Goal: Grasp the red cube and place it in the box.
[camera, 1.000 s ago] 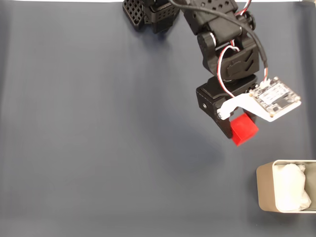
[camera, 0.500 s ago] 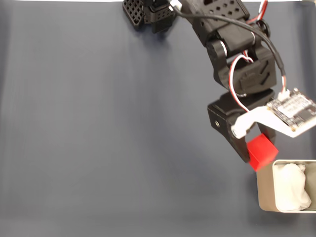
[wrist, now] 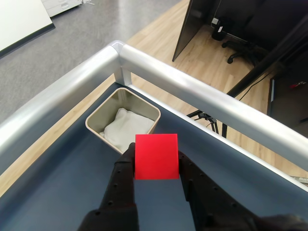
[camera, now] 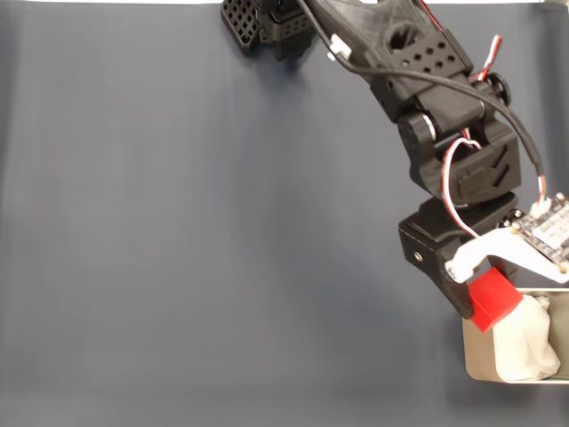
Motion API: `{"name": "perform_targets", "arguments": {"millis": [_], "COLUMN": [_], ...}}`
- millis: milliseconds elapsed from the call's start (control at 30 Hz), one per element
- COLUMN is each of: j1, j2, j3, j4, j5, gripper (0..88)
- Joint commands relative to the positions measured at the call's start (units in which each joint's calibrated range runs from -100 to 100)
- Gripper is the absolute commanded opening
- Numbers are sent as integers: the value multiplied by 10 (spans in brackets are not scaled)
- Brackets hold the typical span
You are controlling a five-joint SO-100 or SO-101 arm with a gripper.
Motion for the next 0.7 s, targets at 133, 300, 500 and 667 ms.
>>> {"name": "perform_targets", "arguments": {"millis": [133,300,500,667], "j1": [-20,-24,-33,-39], "j2": [28,50,65,86], "j3": [-98,-131,-161,-193], "j4": [4,4,4,4], "j5": [4,5,5,6], "gripper": [0,0,1,2]}}
